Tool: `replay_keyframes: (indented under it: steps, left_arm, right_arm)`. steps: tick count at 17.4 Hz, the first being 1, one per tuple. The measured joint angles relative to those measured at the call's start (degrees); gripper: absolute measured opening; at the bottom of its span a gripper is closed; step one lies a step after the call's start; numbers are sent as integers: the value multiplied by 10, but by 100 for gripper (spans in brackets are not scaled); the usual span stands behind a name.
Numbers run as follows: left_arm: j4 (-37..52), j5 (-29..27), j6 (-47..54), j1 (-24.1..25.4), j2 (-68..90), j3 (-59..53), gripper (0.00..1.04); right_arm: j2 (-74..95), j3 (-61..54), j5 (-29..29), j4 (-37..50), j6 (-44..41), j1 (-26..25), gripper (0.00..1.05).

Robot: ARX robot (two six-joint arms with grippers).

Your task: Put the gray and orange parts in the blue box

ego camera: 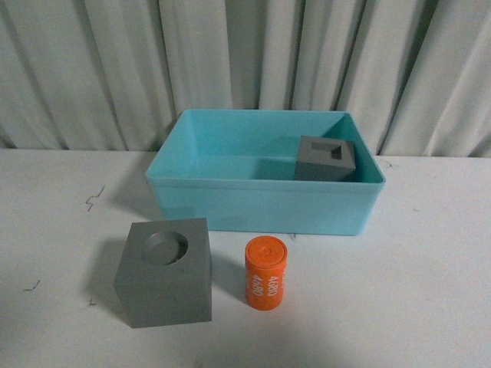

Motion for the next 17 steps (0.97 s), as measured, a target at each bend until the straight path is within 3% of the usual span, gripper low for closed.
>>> replay_keyframes:
  steps: [5, 7, 8, 9, 12, 14, 17]
  left_arm:
    - [0, 0, 0, 0, 0, 0, 98]
    - [-41, 7, -12, 3, 9, 11, 98]
    - [-175, 38, -63, 14, 107, 76, 98]
    - [-225, 45, -118, 22, 243, 140, 98]
    - [-89, 21, -145, -10, 439, 212, 98]
    - [29, -1, -98, -45, 606, 275, 98]
    - [71, -37, -56, -79, 770, 319, 98]
  right_arm:
    - [0, 0, 0, 0, 0, 0, 98]
    - [0, 0, 0, 0, 0, 0, 98]
    - [0, 0, 0, 0, 0, 0, 98]
    - [0, 0, -1, 0, 0, 0, 98]
    - [0, 0, 0, 0, 0, 0, 98]
    - [0, 0, 0, 0, 0, 0, 98]
    - [0, 0, 0, 0, 0, 0, 98]
